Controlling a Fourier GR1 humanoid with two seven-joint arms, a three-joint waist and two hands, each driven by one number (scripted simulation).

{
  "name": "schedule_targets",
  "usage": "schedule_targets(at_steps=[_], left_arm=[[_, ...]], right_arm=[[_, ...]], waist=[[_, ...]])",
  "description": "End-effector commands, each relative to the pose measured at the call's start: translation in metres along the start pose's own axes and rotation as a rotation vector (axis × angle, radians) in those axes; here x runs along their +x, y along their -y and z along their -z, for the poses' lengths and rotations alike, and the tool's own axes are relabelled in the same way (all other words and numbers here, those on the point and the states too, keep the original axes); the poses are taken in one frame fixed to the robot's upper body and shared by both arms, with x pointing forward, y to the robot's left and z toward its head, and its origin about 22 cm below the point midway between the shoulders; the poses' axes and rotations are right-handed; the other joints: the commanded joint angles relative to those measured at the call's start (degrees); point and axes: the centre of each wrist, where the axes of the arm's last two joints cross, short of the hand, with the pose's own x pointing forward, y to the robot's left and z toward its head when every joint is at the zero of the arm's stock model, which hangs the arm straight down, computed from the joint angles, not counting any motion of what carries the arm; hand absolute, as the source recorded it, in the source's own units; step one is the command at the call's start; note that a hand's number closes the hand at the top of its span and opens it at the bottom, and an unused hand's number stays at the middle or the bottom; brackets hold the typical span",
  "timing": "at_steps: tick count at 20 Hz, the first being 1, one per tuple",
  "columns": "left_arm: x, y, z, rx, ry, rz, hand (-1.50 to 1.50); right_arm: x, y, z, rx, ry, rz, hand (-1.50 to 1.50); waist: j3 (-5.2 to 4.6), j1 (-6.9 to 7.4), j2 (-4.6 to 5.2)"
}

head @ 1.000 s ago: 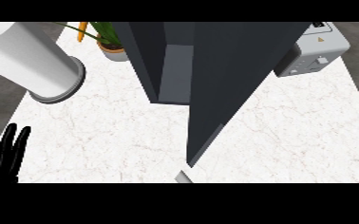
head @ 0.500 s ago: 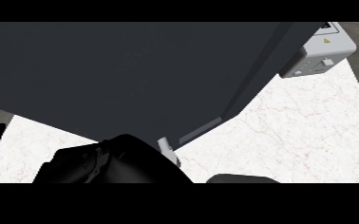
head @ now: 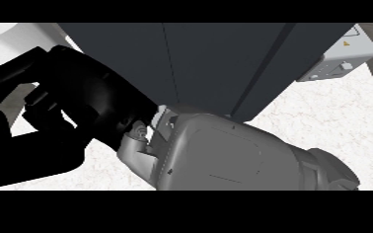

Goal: Pick up the wine, place it into the cabinet and close the cabinet

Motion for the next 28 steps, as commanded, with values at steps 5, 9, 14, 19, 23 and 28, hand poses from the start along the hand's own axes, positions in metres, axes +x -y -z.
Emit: schedule_targets(at_steps=[5, 9, 14, 19, 23, 28], left_arm=[[0.009, -0.004, 0.004, -0.017, 0.017, -0.014, -1.50], [0.022, -0.025, 0.016, 0.037, 0.037, 0.015, -1.50], [0.030, -0.023, 0.020, 0.024, 0.021, 0.033, -1.50], [0.032, -0.029, 0.021, 0.017, 0.010, 0.044, -1.50], [0.030, -0.010, 0.016, -0.023, 0.007, -0.010, -1.50], [0.030, -0.003, 0.022, -0.044, 0.022, -0.065, -1.50]], right_arm=[[-0.013, 0.031, 0.037, 0.300, -0.210, 0.135, 1.50], [-0.008, 0.064, 0.056, 0.132, -0.141, 0.181, 1.50], [-0.045, 0.115, 0.056, -0.058, -0.073, 0.119, 1.50], [-0.067, 0.142, 0.046, -0.137, -0.043, 0.117, 1.50], [-0.073, 0.166, 0.032, -0.182, -0.051, 0.121, 1.50], [-0.078, 0.195, 0.014, -0.237, -0.020, 0.129, 1.50]], waist=[[0.04, 0.04, 0.17], [0.06, -1.61, -0.09], [0.15, -2.28, 0.22], [0.14, -3.14, 0.30], [0.20, -3.14, 0.33], [0.18, -4.52, 1.14]])
